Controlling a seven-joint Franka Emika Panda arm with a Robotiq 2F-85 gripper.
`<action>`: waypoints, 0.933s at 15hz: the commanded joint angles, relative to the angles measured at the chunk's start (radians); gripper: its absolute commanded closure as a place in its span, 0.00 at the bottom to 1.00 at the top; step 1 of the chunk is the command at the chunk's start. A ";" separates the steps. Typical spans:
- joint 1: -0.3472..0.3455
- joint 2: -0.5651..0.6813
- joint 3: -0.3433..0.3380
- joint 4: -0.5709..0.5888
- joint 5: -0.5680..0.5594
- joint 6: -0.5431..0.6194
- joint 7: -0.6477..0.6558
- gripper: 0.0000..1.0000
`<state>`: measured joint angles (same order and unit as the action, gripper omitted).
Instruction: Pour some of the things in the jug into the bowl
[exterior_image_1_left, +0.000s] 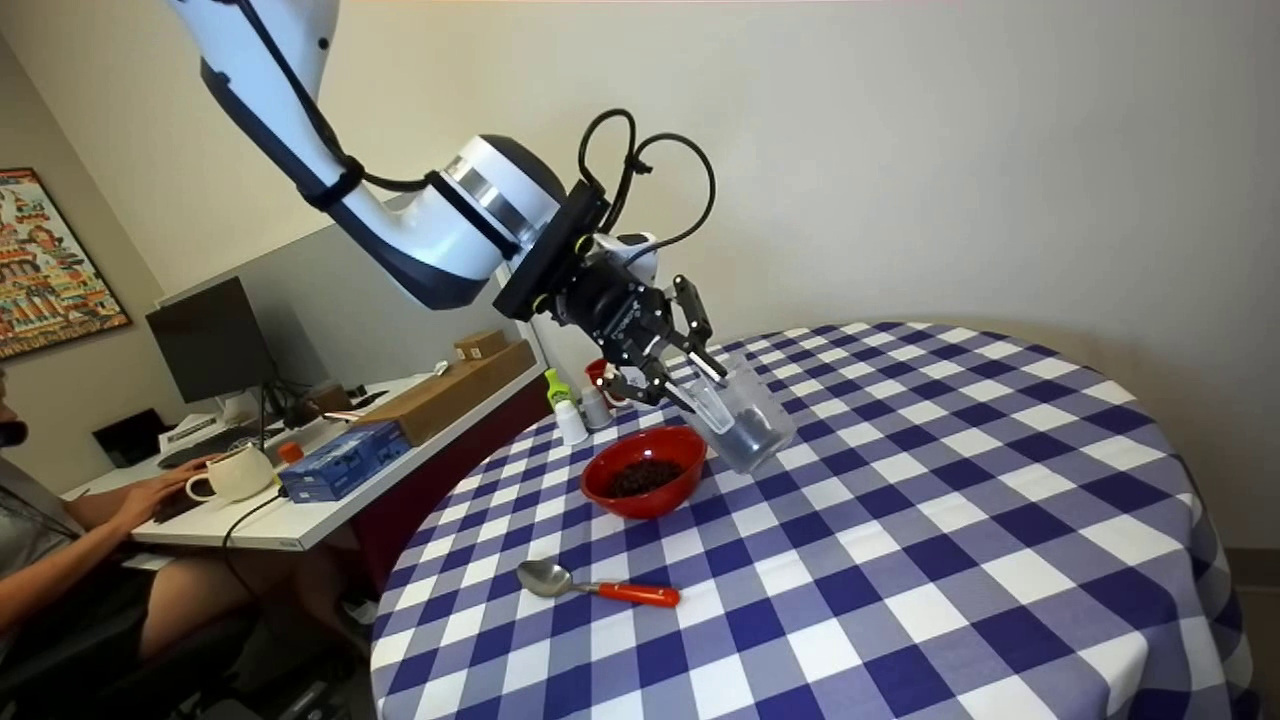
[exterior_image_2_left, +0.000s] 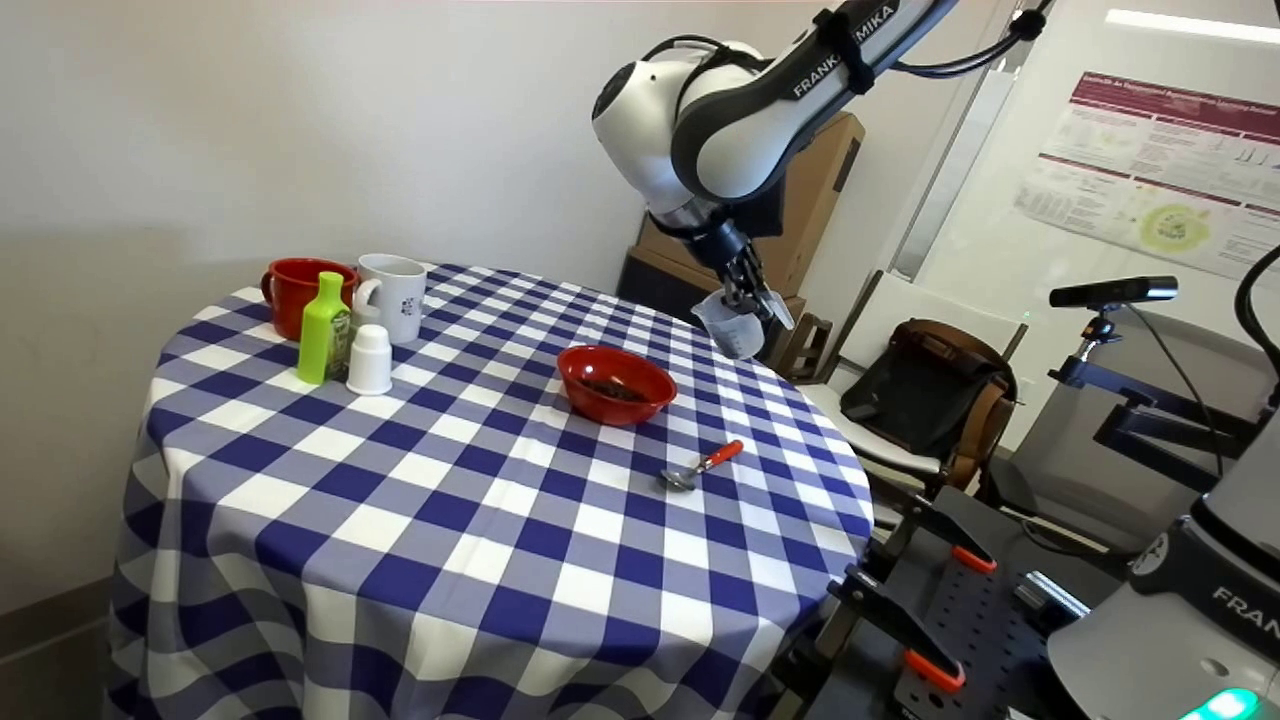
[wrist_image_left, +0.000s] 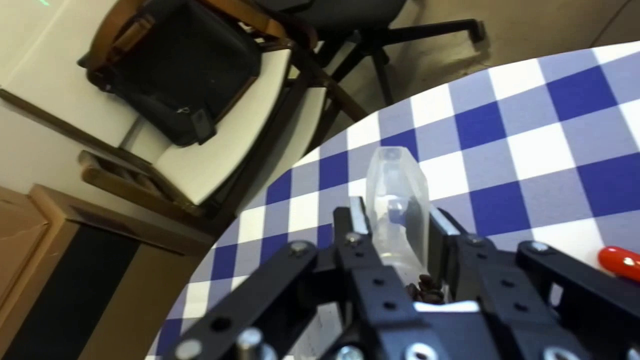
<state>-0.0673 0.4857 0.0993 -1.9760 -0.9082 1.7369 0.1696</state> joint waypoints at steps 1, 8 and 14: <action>-0.023 -0.024 -0.024 0.007 0.171 0.083 -0.117 0.90; -0.073 -0.034 -0.098 0.080 0.506 0.174 -0.302 0.90; -0.121 -0.076 -0.179 0.105 0.704 0.234 -0.252 0.91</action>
<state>-0.1718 0.4438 -0.0503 -1.8624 -0.2809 1.9293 -0.0982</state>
